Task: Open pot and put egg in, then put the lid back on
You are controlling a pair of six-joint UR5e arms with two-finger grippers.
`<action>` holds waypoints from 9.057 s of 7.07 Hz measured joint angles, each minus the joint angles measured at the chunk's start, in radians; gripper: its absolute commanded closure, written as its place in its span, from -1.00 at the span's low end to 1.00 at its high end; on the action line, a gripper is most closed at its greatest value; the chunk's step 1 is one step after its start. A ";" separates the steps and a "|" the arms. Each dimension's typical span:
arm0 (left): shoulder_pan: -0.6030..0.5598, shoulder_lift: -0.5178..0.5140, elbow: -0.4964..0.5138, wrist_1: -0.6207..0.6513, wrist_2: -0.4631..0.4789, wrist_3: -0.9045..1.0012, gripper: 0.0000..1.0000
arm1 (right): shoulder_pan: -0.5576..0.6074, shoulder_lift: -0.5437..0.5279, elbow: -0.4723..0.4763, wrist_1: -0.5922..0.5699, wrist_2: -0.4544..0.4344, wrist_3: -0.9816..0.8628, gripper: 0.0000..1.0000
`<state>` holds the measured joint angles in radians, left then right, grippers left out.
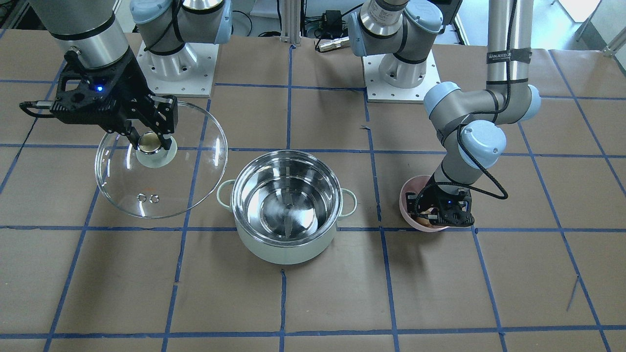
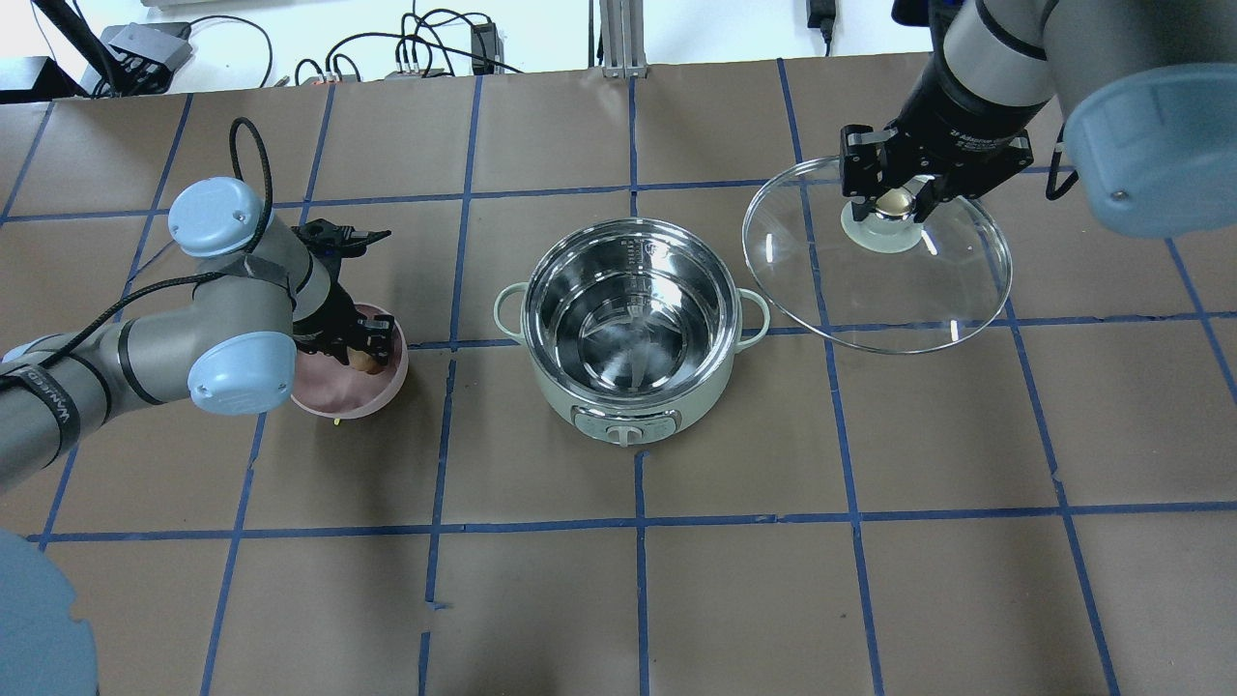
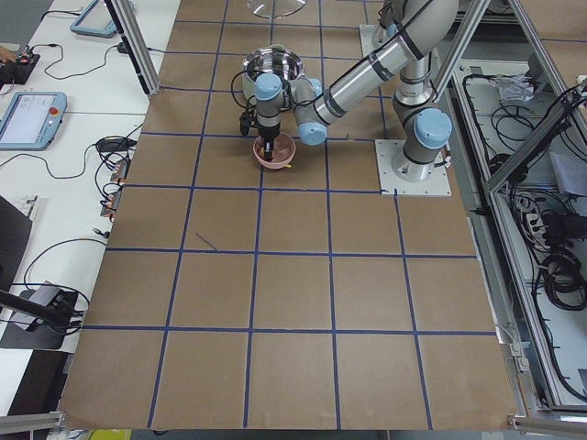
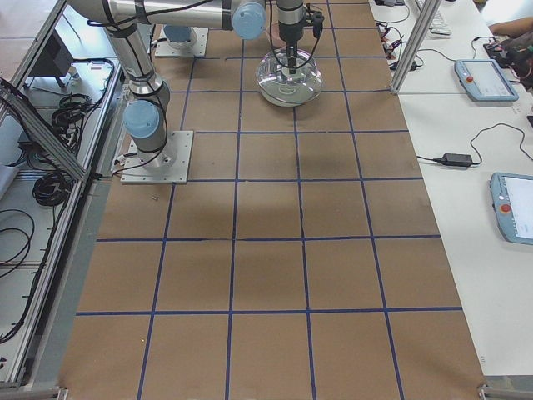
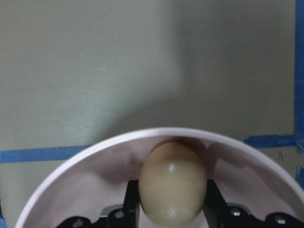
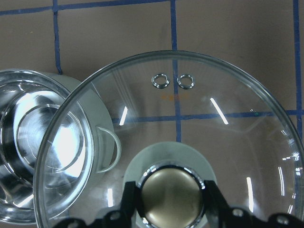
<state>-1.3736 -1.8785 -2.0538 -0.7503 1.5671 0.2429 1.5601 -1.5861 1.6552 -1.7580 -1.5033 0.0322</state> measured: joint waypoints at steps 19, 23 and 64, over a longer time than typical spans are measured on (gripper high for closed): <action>-0.519 0.008 0.501 -0.565 -0.045 -0.559 -1.00 | -0.101 0.000 0.000 0.009 0.003 -0.110 0.32; -0.304 0.304 0.504 -0.865 -0.034 -0.341 -1.00 | -0.069 -0.007 -0.007 0.006 0.036 -0.072 0.32; -0.287 0.380 0.450 -0.799 0.043 -0.275 -1.00 | 0.119 -0.027 0.047 -0.115 -0.124 -0.065 -1.00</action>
<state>-1.6603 -1.4981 -1.6042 -1.5492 1.6097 -0.0322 1.6790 -1.6134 1.7025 -1.8731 -1.6272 -0.0331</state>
